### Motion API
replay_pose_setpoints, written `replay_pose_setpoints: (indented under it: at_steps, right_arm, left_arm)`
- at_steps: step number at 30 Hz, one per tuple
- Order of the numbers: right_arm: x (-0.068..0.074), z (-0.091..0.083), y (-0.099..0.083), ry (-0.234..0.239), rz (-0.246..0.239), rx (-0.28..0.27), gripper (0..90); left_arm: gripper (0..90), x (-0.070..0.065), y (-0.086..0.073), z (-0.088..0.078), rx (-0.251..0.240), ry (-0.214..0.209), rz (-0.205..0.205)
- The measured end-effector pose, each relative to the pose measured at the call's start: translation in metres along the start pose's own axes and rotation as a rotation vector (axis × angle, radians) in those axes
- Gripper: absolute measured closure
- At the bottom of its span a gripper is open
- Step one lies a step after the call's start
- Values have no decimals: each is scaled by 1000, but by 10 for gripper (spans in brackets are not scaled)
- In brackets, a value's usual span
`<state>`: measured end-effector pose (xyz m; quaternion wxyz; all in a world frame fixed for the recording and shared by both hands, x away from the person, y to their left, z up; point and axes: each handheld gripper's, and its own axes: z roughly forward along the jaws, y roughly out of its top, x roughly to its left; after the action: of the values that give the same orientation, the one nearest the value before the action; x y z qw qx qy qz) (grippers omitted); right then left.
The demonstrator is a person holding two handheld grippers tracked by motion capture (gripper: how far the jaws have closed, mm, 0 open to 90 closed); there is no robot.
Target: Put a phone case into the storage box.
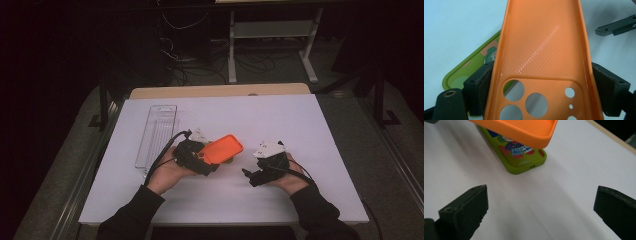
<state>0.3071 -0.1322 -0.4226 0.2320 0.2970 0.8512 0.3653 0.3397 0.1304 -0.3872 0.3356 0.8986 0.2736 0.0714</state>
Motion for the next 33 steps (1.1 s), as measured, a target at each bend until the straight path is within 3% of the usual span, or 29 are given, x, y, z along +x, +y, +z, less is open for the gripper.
replay_pose_setpoints:
  at_steps: [5,17,28,33]
  right_arm:
    - [3,-1,1,-18,-46,1,0]
    - [10,-4,4,-86,-228,-30,0]
    - [15,-2,4,-159,-398,-14,0]
    - [17,-1,4,-189,-452,-11,0]
  left_arm:
    - [153,-1,0,1,1,-3,8]
    - [153,0,0,-1,2,-8,12]
    - [154,0,0,0,-7,-7,15]
    - [154,0,1,0,-1,-5,33]
